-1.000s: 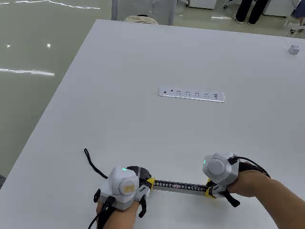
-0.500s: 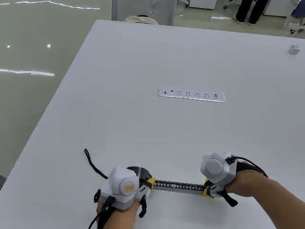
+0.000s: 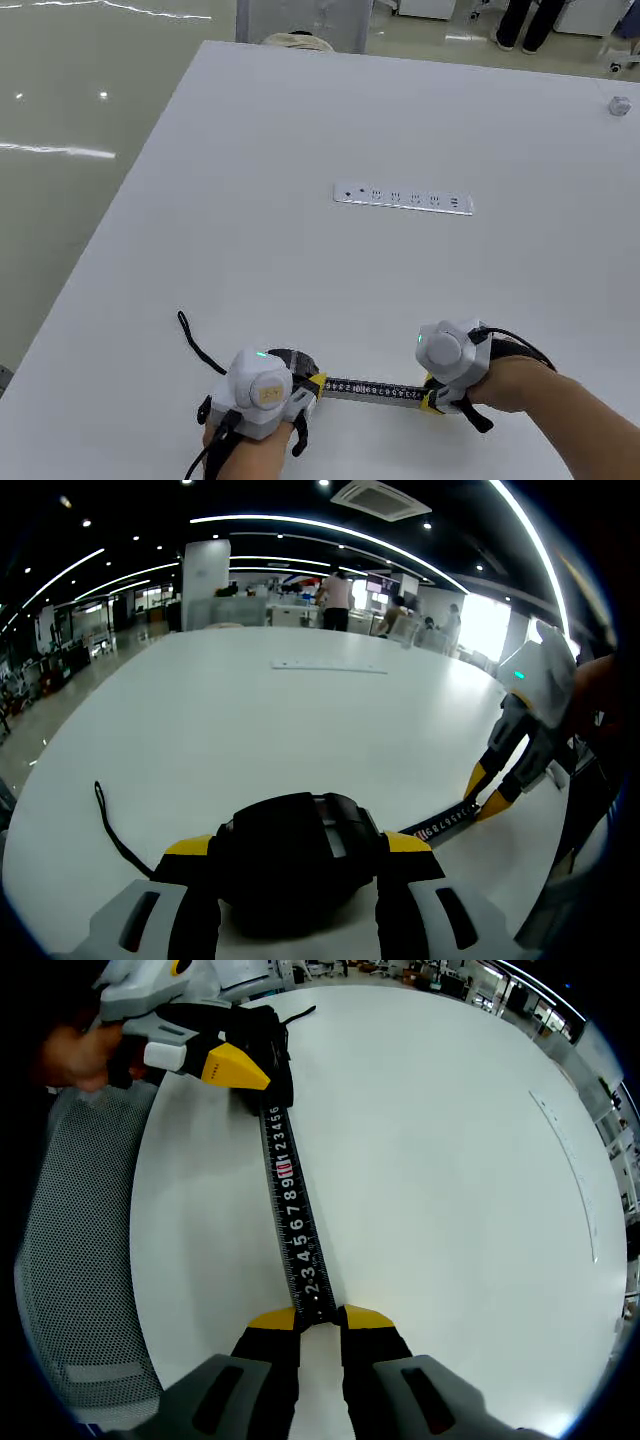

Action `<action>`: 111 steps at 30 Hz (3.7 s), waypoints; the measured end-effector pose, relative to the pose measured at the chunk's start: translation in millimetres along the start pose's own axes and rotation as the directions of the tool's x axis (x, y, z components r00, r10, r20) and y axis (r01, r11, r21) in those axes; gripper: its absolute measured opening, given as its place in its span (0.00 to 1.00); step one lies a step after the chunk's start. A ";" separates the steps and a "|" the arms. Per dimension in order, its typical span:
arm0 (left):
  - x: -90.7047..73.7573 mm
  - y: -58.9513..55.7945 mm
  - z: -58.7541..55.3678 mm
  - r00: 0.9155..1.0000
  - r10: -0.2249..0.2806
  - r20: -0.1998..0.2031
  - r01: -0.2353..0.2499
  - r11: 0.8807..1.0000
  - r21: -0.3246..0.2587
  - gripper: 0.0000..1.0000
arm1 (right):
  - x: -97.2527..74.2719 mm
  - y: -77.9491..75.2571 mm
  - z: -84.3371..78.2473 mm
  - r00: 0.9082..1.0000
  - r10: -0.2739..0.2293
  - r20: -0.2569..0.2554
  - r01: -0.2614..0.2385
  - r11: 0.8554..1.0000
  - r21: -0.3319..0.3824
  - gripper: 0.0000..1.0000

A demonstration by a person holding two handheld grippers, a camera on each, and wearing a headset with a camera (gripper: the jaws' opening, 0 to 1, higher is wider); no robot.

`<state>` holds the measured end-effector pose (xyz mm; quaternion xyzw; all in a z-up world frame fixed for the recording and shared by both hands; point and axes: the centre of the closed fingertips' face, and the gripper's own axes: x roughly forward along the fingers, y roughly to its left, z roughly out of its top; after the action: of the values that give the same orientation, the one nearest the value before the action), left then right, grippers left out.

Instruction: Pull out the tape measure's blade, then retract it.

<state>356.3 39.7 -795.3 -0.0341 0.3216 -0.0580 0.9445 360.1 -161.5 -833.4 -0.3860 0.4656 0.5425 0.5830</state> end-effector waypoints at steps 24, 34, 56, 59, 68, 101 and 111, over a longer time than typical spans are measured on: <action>0.0 -0.1 0.0 1.000 -0.008 0.005 0.008 1.000 0.002 0.60 | 1.9 3.3 15.1 1.000 0.000 0.024 0.000 1.000 -0.007 0.15; -0.7 -0.3 0.5 1.000 -0.010 0.007 0.010 1.000 -0.001 0.60 | 4.7 4.1 20.5 1.000 -0.003 0.030 0.003 1.000 -0.014 0.15; -0.6 -0.4 0.2 1.000 -0.015 0.006 0.015 1.000 -0.008 0.60 | 8.3 6.6 31.4 0.999 0.010 0.041 -0.009 1.000 -0.022 0.14; -0.4 -0.4 0.2 1.000 -0.016 0.006 0.016 1.000 -0.009 0.60 | 7.9 7.8 34.0 0.999 0.011 0.040 -0.010 0.999 -0.031 0.14; -0.3 -0.5 0.0 1.000 -0.018 0.005 0.018 1.000 -0.012 0.60 | 10.2 9.6 39.3 0.999 0.024 0.049 -0.022 0.999 -0.028 0.14; -0.6 -0.7 -1.3 0.999 -0.032 0.001 0.032 0.999 -0.021 0.60 | 15.8 16.5 59.7 0.996 0.033 0.085 -0.027 0.998 -0.064 0.13; -1.0 -1.1 -0.9 0.999 -0.032 -0.001 0.032 0.999 -0.003 0.59 | 17.0 17.8 64.4 0.996 0.030 0.089 -0.025 0.998 -0.058 0.13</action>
<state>354.9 38.7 -795.3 -0.0404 0.3216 -0.0729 0.9432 350.1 -93.4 -831.5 -0.3713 0.4287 0.5801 0.5847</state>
